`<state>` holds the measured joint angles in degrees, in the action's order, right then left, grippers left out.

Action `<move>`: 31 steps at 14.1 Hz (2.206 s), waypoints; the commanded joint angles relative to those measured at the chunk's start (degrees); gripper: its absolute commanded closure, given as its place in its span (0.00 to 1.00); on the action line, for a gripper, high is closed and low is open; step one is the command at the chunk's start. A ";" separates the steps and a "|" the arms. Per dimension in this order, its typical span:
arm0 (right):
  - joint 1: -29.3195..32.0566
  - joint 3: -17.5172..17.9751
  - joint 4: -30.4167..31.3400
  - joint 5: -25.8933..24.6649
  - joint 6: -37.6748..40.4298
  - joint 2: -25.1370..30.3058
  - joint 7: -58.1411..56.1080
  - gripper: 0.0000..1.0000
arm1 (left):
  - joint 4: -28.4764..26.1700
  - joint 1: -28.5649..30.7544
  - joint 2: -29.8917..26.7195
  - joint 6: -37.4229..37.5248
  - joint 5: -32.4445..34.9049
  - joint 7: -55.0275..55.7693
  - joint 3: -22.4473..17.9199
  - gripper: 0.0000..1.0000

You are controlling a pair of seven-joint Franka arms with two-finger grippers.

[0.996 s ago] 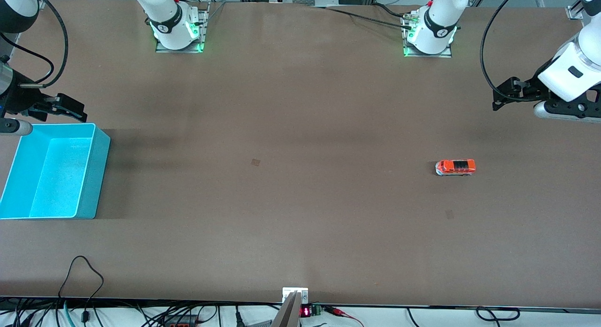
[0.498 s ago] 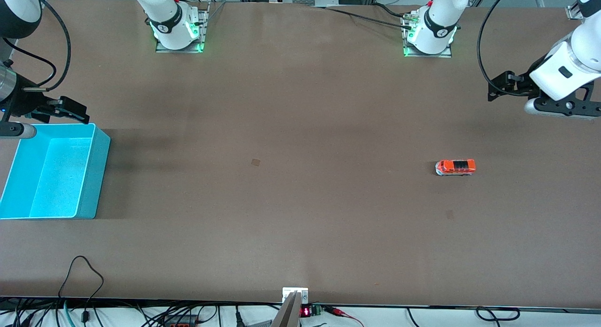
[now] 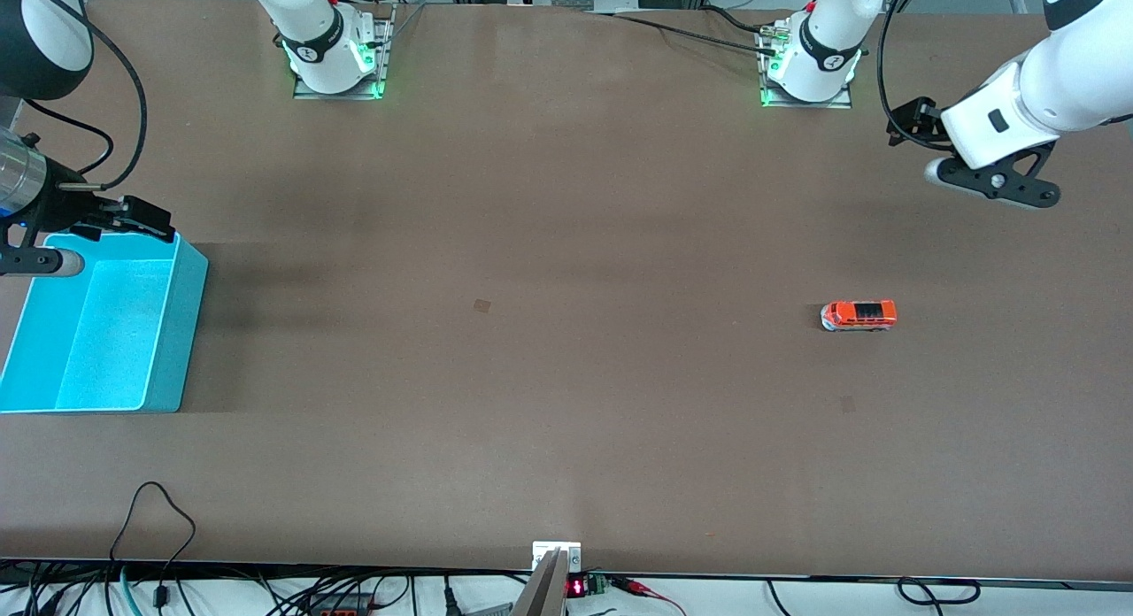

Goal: Wind up bus and store in blue box
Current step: 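Lower the left gripper onto the orange bus and close on it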

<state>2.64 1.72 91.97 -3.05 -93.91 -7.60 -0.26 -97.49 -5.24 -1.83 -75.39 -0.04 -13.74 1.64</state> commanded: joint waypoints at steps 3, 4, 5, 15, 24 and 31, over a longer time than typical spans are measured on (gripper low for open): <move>0.00 0.39 -1.36 -0.91 0.22 -1.63 -0.18 0.00 | 1.34 1.19 1.65 2.00 -0.23 -18.20 -0.68 0.00; 0.00 0.39 -1.27 -0.91 0.22 -1.71 -0.18 0.00 | 0.82 1.89 1.83 1.82 -0.23 -23.39 -0.68 0.00; 0.00 0.39 -1.36 -0.91 0.22 -1.71 -0.18 0.00 | 0.46 2.68 2.61 1.39 0.03 -29.09 -0.68 0.00; -0.09 0.39 -1.27 -0.99 0.40 -2.51 -0.35 0.00 | -10.23 6.55 17.21 -37.23 9.96 -72.20 -0.41 0.00; -0.44 0.66 -1.36 -1.60 0.40 -2.68 -0.27 0.00 | -25.98 8.58 20.46 -65.83 9.88 -72.22 0.03 0.00; -0.88 0.74 -1.27 -2.93 0.40 -2.86 -0.53 0.00 | -30.30 8.75 23.09 -75.95 9.88 -72.31 0.03 0.01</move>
<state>1.81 2.28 91.91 -5.32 -93.95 -9.82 -0.33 -127.77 2.50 20.42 -149.41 8.97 -84.85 1.04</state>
